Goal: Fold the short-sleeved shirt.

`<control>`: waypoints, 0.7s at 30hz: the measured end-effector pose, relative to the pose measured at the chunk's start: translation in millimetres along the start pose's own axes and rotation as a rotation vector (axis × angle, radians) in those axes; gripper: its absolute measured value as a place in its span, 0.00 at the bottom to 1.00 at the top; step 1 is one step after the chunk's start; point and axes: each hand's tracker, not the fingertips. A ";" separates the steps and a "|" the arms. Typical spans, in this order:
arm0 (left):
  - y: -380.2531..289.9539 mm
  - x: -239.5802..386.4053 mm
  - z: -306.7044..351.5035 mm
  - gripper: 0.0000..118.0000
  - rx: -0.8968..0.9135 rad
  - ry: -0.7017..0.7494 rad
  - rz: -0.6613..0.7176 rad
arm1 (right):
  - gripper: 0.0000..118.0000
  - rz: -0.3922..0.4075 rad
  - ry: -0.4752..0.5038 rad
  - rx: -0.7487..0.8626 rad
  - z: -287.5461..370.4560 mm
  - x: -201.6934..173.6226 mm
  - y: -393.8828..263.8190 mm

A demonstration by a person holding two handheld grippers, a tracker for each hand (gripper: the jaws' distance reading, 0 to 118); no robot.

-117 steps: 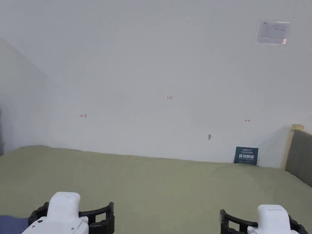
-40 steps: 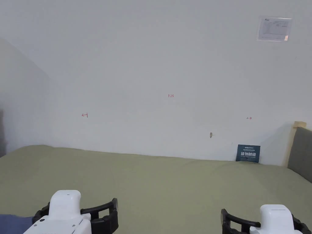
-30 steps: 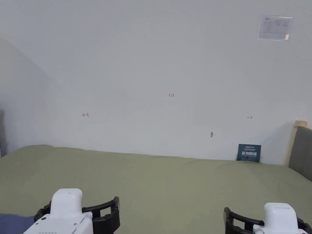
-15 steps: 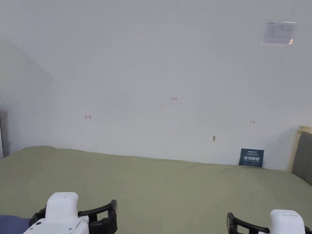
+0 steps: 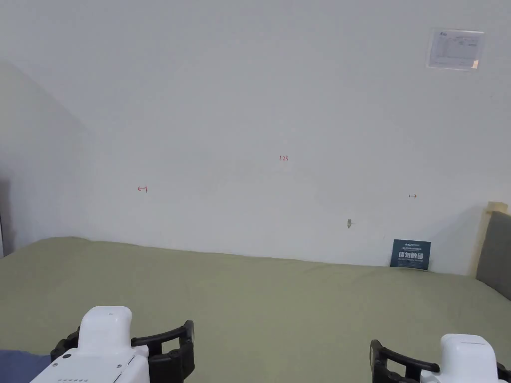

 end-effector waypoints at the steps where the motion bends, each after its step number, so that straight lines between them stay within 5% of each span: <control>1: 0.3 -0.2 0.4 1.00 0.006 -0.003 0.002 | 1.00 -0.001 -0.003 -0.003 -0.4 -0.3 0.0; 10: 3.6 0.8 -2.5 1.00 0.001 -0.002 -0.031 | 1.00 0.020 -0.013 -0.016 -9.7 -2.2 -1.6; 12: 2.4 -0.1 -3.3 0.98 -0.009 -0.017 -0.026 | 0.91 0.035 -0.014 -0.031 -12.1 -2.6 -1.7; 13: 1.7 0.0 -3.6 0.88 -0.015 -0.025 -0.030 | 0.73 0.037 -0.013 -0.033 -12.0 -2.6 -2.4; 14: 0.6 1.2 -3.7 0.62 -0.016 -0.015 -0.044 | 0.39 0.037 -0.011 -0.032 -11.5 -2.4 -3.2; 15: -1.3 3.5 -3.2 0.14 -0.016 0.006 -0.068 | 0.00 0.036 -0.014 -0.031 -11.1 -2.4 -4.6; 16: -3.8 5.3 -3.7 0.14 0.001 0.055 -0.100 | 0.00 0.037 -0.029 -0.041 -12.6 -3.4 -6.1; 17: -6.0 8.1 -6.7 0.00 -0.009 0.092 -0.104 | 0.00 0.048 -0.046 -0.067 -13.5 -4.5 -8.2; 21: -8.8 2.7 -8.1 0.00 -0.052 0.035 -0.021 | 0.00 0.038 -0.029 -0.075 -11.7 -0.8 -13.6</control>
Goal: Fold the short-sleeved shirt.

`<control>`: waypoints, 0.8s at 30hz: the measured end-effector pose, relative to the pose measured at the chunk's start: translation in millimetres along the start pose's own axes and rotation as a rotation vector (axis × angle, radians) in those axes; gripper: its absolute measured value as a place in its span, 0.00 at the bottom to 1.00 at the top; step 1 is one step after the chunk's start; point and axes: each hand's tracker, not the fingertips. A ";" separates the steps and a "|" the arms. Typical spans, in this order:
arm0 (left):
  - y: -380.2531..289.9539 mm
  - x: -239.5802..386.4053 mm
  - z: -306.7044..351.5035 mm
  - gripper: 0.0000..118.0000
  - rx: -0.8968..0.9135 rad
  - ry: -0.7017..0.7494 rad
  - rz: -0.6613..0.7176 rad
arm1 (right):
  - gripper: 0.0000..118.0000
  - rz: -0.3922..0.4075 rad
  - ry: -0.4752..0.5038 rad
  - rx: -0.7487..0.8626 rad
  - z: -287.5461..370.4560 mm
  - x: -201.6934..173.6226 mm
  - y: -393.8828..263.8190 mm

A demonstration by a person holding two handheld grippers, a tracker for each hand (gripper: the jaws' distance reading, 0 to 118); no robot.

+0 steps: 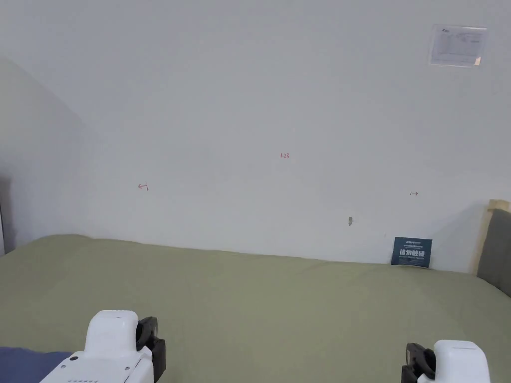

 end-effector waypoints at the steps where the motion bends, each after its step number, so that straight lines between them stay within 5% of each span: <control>1: -0.1 2.0 0.3 0.00 0.002 0.016 -0.016 | 0.00 0.009 -0.007 -0.004 -0.1 -0.4 -0.4; 9: 14.8 -28.2 24.8 0.00 0.047 0.082 -0.038 | 0.00 -0.004 0.092 0.011 -6.1 -35.6 18.1; 24: 14.8 -159.6 168.9 0.00 0.064 0.525 0.059 | 0.00 0.047 0.641 0.024 -15.4 -250.6 31.0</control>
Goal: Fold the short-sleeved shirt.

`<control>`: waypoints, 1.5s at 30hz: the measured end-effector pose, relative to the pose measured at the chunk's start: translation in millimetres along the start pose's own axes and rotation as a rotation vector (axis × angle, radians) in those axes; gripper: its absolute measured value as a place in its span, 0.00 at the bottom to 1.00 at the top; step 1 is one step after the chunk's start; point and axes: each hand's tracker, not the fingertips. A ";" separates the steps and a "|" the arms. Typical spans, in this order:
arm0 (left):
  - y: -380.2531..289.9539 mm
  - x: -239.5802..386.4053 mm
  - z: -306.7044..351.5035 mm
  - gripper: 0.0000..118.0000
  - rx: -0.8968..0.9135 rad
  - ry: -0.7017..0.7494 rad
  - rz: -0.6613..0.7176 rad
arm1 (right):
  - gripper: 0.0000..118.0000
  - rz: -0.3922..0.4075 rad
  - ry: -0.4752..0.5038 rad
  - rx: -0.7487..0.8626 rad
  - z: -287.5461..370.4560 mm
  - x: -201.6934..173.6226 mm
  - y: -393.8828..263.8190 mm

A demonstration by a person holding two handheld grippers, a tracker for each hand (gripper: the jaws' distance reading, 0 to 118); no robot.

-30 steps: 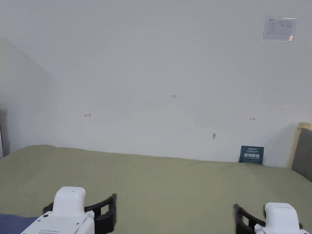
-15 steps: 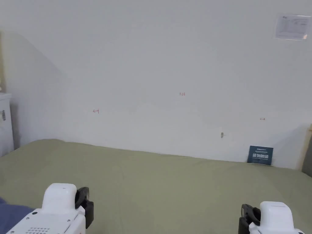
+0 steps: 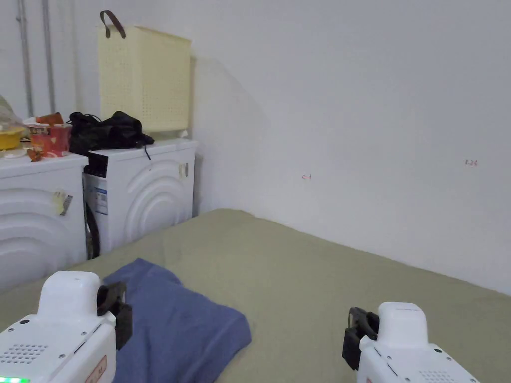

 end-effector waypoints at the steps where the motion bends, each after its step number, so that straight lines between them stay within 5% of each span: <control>1: -2.4 -5.8 2.6 0.00 0.002 0.005 0.003 | 0.00 0.012 0.017 0.004 -1.9 -8.5 0.2; 9: -15.2 -19.7 -33.1 0.00 -0.151 -0.012 0.008 | 0.00 -0.016 0.063 0.000 -19.2 -23.8 -9.9; 14: 18.5 -10.3 -130.6 0.00 -0.315 -0.106 -0.090 | 0.00 0.021 0.050 -0.009 -29.3 -23.6 -15.2; 19: 45.5 16.0 -262.1 0.00 -0.661 -0.266 -0.133 | 0.00 0.006 0.018 -0.005 -67.4 -19.3 -21.2; 27: -36.8 44.6 -405.0 0.00 -1.093 -0.233 -0.205 | 0.00 -0.004 -0.009 0.019 -131.0 -27.4 -48.6; 28: -48.2 45.3 -411.9 0.04 -1.094 -0.228 -0.206 | 0.00 -0.005 -0.004 0.016 -136.9 -28.5 -52.8; 29: -58.9 45.5 -417.7 0.23 -1.085 -0.228 -0.199 | 0.00 -0.004 -0.001 0.010 -142.0 -29.6 -56.3; 30: -69.0 45.7 -424.5 0.59 -1.095 -0.222 -0.200 | 0.00 -0.001 -0.001 0.000 -147.2 -30.7 -60.2; 31: -77.7 41.3 -428.2 0.59 -1.105 -0.213 -0.193 | 0.00 -0.002 0.004 -0.011 -151.3 -30.9 -63.8; 32: -89.3 41.2 -433.7 0.71 -1.156 -0.184 -0.181 | 0.00 -0.008 0.010 -0.029 -154.7 -30.5 -67.4; 33: -99.4 40.1 -436.3 0.99 -1.198 -0.174 -0.185 | 0.00 -0.014 0.021 -0.049 -157.2 -30.4 -70.8; 34: -105.7 40.1 -432.4 1.00 -1.140 -0.180 -0.142 | 0.00 -0.016 0.037 -0.071 -159.2 -30.4 -74.4; 38: -127.8 20.5 -442.5 0.78 -1.219 -0.195 -0.047 | 0.00 -0.004 0.036 -0.092 -156.9 -30.9 -87.9; 40: -119.9 27.0 -430.8 0.55 -1.148 -0.153 -0.094 | 0.00 -0.004 0.036 -0.106 -151.9 -27.5 -92.4; 41: -115.2 27.2 -427.6 0.35 -1.137 -0.177 -0.098 | 0.00 -0.001 0.034 -0.112 -149.2 -25.0 -93.8; 42: -107.1 28.3 -425.2 0.01 -1.121 -0.239 -0.053 | 0.00 0.003 0.025 -0.117 -145.8 -21.5 -95.3; 45: -83.7 35.5 -419.7 0.01 -1.100 -0.241 -0.081 | 0.00 0.008 -0.017 -0.127 -133.4 -4.0 -98.1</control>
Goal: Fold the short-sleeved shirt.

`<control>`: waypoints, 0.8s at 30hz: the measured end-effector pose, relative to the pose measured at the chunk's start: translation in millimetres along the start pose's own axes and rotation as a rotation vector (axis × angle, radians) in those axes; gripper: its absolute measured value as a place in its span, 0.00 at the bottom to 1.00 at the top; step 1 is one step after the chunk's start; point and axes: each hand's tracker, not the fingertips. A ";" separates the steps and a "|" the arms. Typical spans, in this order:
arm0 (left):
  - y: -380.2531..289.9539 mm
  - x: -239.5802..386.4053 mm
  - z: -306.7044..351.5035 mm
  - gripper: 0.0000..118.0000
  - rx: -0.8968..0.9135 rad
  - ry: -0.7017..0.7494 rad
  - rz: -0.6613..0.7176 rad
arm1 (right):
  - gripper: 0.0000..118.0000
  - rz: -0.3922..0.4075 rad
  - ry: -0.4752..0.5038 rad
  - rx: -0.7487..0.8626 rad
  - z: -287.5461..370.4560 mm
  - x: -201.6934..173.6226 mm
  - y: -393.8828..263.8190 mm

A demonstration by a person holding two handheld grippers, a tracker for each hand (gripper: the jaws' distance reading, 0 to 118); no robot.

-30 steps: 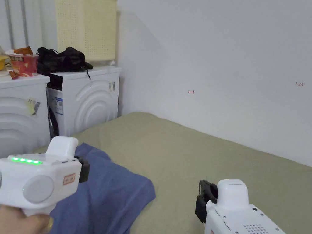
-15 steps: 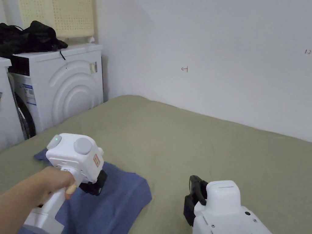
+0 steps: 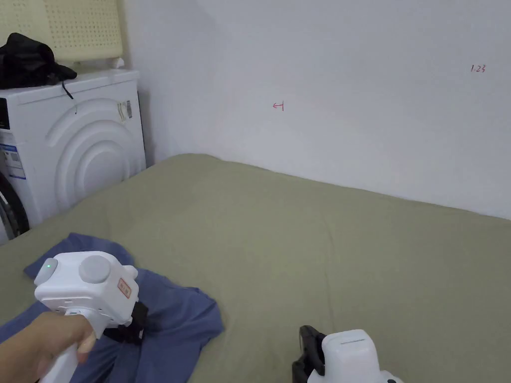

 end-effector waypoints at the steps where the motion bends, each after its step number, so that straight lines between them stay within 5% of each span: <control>1: 1.8 6.1 12.2 0.01 0.038 -0.019 -0.020 | 0.00 -0.008 -0.018 -0.005 5.5 8.6 -1.0; 11: 23.4 134.2 83.4 0.01 0.183 -0.101 -0.228 | 0.00 -0.073 -0.285 0.029 88.7 113.9 10.6; 24: -32.2 448.0 108.0 0.01 0.166 -0.461 -0.721 | 0.00 -0.120 -0.658 -0.008 231.9 229.8 11.3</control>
